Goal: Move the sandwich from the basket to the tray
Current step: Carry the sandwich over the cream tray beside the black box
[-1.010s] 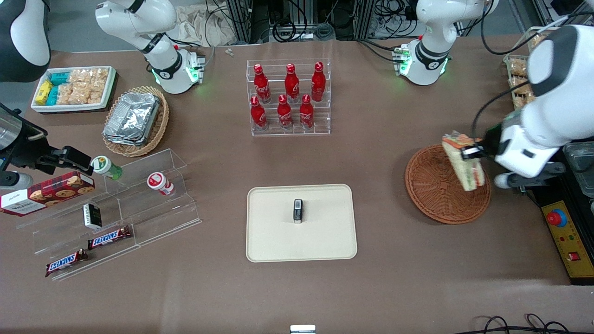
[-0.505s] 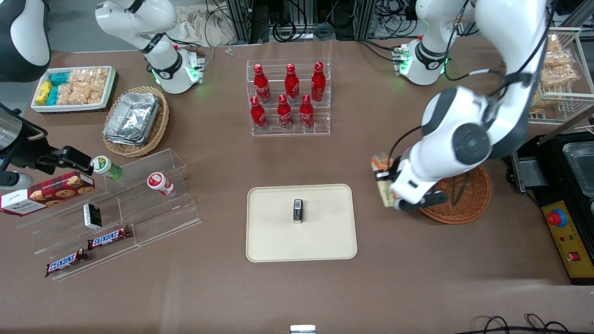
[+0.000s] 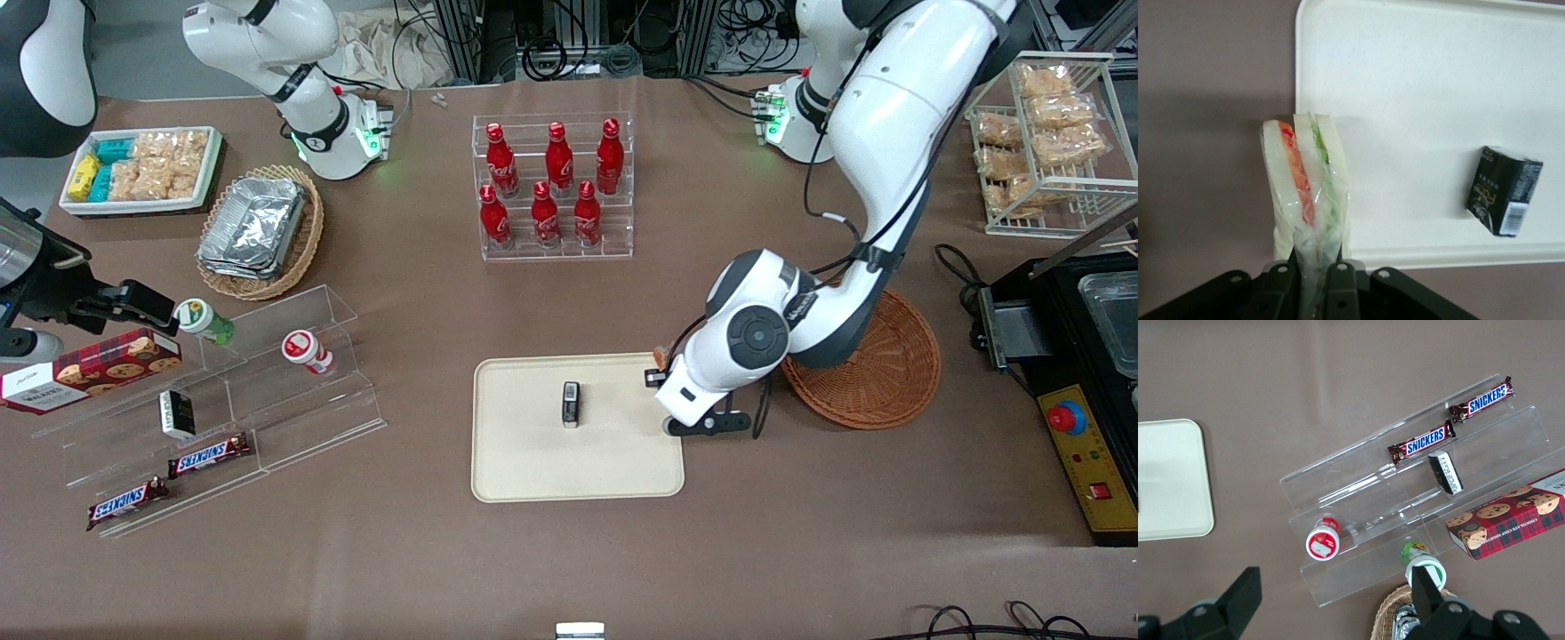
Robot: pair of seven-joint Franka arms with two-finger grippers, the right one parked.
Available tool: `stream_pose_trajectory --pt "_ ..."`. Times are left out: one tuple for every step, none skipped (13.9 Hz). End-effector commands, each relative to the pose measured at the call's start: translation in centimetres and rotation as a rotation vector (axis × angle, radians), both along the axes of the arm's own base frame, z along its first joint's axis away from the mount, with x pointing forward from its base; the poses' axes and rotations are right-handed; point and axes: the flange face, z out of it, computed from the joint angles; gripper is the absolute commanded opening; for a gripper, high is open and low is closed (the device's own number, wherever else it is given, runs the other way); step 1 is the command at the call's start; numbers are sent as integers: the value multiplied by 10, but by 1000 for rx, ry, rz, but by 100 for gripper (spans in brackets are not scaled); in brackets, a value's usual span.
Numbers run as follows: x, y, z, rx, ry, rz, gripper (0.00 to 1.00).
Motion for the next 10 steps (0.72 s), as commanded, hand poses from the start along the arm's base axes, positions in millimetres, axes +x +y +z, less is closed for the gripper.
stream_pose_trajectory --pt "21 -7 -11 17 -40 -30 0" --pt "22 -17 -14 7 -51 -35 0" --pt "27 -21 -17 -4 -58 -31 0" --pt "32 -22 -18 -14 -64 -24 0" --pt "34 -29 -17 -23 -72 -24 0" --pt "35 -32 -21 -23 -71 -26 0" --pt "34 -33 -25 -21 -68 -29 0" --pt "34 -34 -27 -8 -77 -45 3" --pt "33 -34 -34 11 -83 -61 12" --pt "33 -33 -36 19 -86 -67 21"
